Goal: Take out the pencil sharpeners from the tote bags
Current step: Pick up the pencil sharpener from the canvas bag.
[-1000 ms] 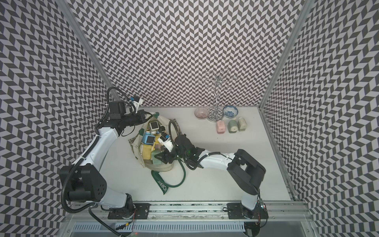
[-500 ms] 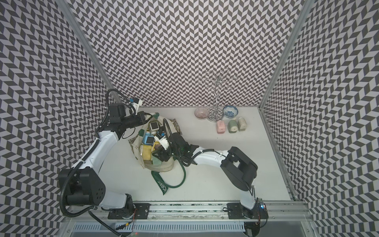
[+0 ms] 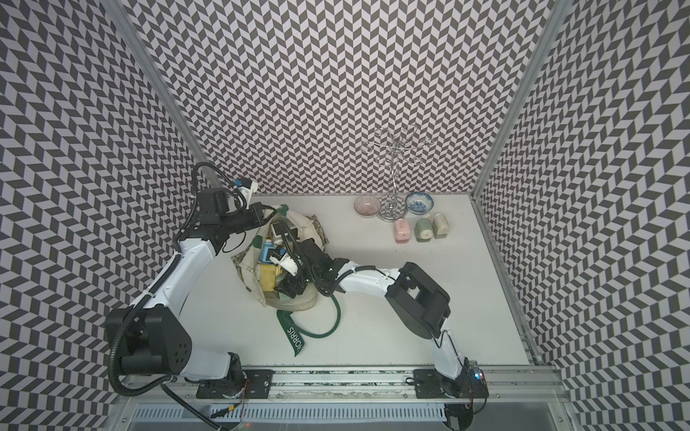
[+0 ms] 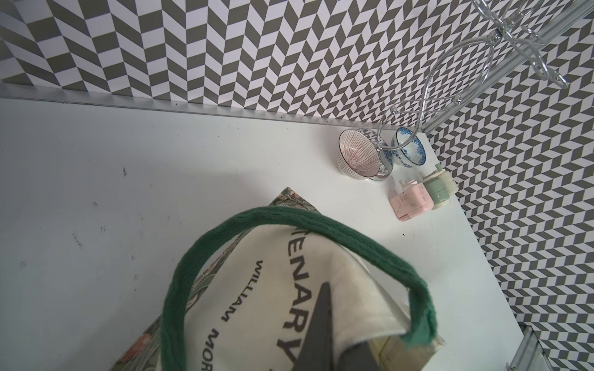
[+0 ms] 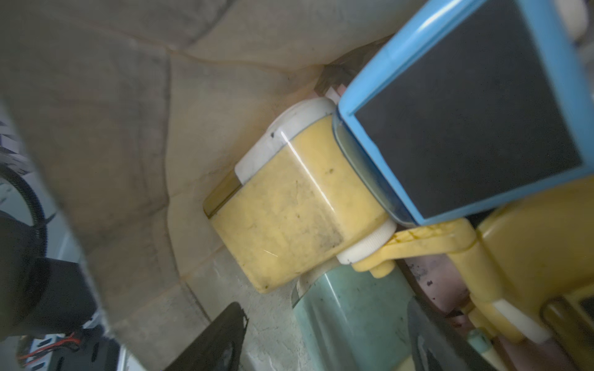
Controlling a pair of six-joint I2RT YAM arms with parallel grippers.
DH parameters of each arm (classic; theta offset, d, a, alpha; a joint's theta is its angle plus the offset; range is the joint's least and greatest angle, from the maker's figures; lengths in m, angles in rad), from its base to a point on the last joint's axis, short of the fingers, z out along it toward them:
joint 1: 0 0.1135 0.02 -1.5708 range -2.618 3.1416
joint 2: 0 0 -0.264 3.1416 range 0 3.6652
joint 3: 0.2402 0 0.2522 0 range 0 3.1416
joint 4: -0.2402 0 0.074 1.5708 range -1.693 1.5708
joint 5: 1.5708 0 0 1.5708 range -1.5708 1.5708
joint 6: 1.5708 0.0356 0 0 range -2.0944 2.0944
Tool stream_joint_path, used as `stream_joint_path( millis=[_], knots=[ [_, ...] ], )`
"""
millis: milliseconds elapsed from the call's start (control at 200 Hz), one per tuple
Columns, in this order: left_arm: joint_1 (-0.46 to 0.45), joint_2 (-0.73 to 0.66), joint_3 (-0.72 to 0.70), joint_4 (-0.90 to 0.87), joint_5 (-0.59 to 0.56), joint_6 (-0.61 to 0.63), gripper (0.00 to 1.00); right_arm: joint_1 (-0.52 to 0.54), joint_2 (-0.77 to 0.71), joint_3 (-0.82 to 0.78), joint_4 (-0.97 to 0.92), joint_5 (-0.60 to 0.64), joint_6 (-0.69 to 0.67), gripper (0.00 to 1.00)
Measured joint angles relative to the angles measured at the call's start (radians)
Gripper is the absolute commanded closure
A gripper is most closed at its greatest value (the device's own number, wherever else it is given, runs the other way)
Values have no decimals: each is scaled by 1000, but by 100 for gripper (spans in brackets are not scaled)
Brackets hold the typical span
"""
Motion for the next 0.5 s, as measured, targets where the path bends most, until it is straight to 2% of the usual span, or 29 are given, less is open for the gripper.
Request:
stream_joint_path(
  millis=[330, 501],
  knots=[
    [1, 0, 0, 0, -13, 0, 100, 5, 69, 70, -58, -5, -134, 18],
    [1, -1, -2, 0, -12, 1, 100, 3, 110, 127, -116, -28, -206, 26]
  ],
)
